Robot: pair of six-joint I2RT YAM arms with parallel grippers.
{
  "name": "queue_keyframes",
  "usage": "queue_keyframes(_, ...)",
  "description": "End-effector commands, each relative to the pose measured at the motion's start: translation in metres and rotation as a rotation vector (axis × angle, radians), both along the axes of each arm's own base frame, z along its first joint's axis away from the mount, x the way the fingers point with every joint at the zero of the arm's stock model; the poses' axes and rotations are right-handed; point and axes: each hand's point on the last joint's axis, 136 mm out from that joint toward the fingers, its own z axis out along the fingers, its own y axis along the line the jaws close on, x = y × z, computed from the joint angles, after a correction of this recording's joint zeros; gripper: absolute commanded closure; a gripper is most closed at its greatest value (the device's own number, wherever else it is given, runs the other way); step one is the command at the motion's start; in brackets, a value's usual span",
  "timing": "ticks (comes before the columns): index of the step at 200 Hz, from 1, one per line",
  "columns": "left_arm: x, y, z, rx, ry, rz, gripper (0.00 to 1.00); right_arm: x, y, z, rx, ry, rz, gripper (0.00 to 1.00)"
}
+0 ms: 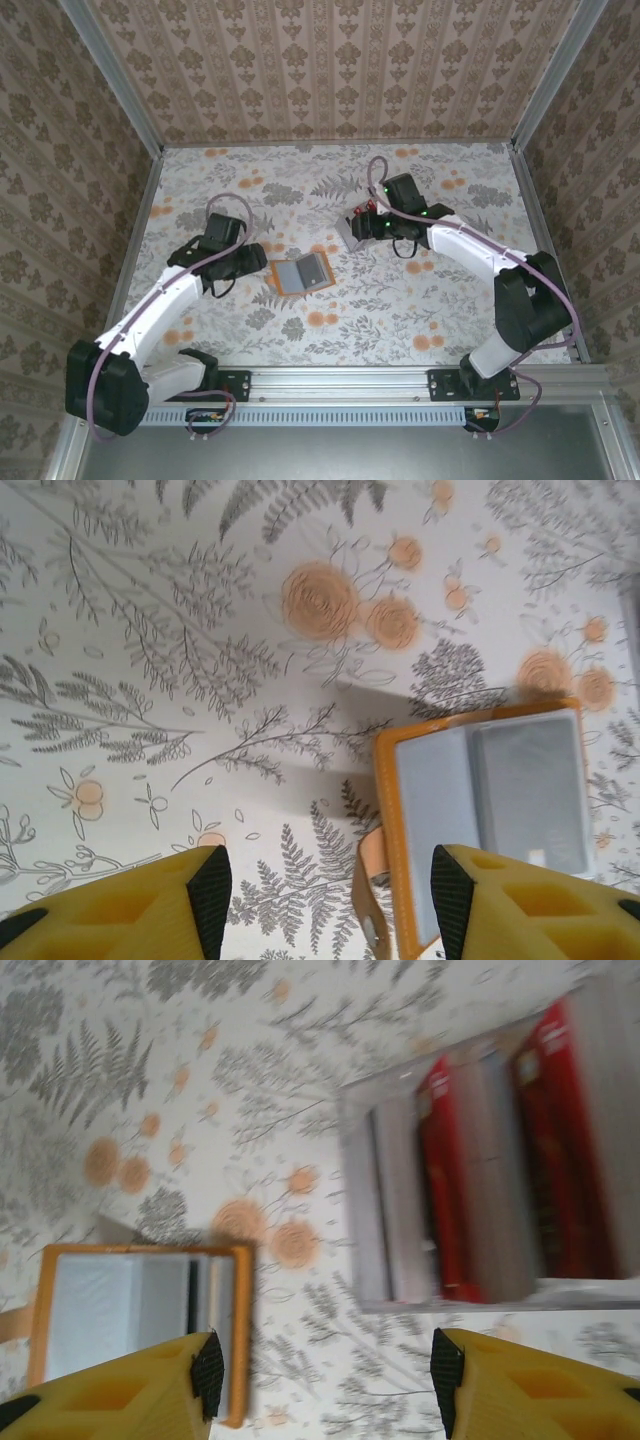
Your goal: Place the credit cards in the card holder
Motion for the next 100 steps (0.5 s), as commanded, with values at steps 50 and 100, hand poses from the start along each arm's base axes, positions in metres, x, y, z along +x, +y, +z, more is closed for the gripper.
queue_keyframes(50, 0.062, -0.053, 0.044, -0.113, -0.110, -0.109, 0.43, 0.038, -0.048, 0.006, -0.112, 0.005, -0.070, 0.40)
queue_keyframes(100, 0.095, -0.129, 0.035, -0.155, -0.056, -0.272, 0.44, 0.063, -0.056, -0.012, -0.173, 0.042, -0.087, 0.39)
